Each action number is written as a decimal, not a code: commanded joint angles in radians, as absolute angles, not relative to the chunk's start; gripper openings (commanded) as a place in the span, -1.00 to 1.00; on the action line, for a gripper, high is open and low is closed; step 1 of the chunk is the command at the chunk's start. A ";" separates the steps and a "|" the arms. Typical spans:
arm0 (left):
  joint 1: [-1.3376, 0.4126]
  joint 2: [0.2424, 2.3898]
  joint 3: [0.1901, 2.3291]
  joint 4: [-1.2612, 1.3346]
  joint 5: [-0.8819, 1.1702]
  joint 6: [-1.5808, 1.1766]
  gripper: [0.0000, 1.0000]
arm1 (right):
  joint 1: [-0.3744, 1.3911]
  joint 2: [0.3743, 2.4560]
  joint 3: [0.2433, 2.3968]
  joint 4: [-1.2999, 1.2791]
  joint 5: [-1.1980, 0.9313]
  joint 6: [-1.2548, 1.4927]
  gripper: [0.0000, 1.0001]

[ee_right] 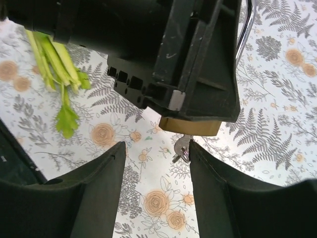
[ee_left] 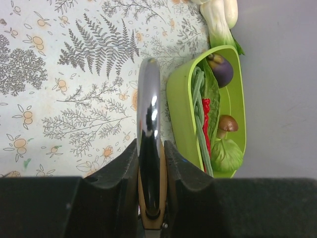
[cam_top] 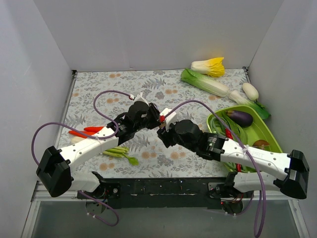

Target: Unlock with the key

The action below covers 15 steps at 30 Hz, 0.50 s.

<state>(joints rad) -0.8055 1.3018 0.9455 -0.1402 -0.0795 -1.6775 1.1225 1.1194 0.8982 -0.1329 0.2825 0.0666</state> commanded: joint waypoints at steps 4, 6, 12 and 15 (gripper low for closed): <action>-0.807 1.267 1.002 -0.123 -0.110 -1.729 -1.00 | 1.232 1.207 0.963 -0.107 0.658 -0.038 0.11; -0.807 1.266 0.999 -0.123 -0.110 -1.733 -1.00 | 1.249 1.239 0.966 -0.100 0.719 -0.044 0.03; -0.807 1.264 0.996 -0.120 -0.107 -1.744 -1.00 | 1.273 1.285 0.945 -0.017 0.818 -0.084 -0.14; -0.807 1.264 0.994 -0.120 -0.104 -1.749 -1.00 | 1.282 1.305 0.937 0.043 0.868 -0.116 -0.21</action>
<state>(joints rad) -0.8055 1.3018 0.9463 -0.1661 -0.0940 -1.7271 1.2659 1.2922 0.9165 -0.0860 0.7422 -0.0620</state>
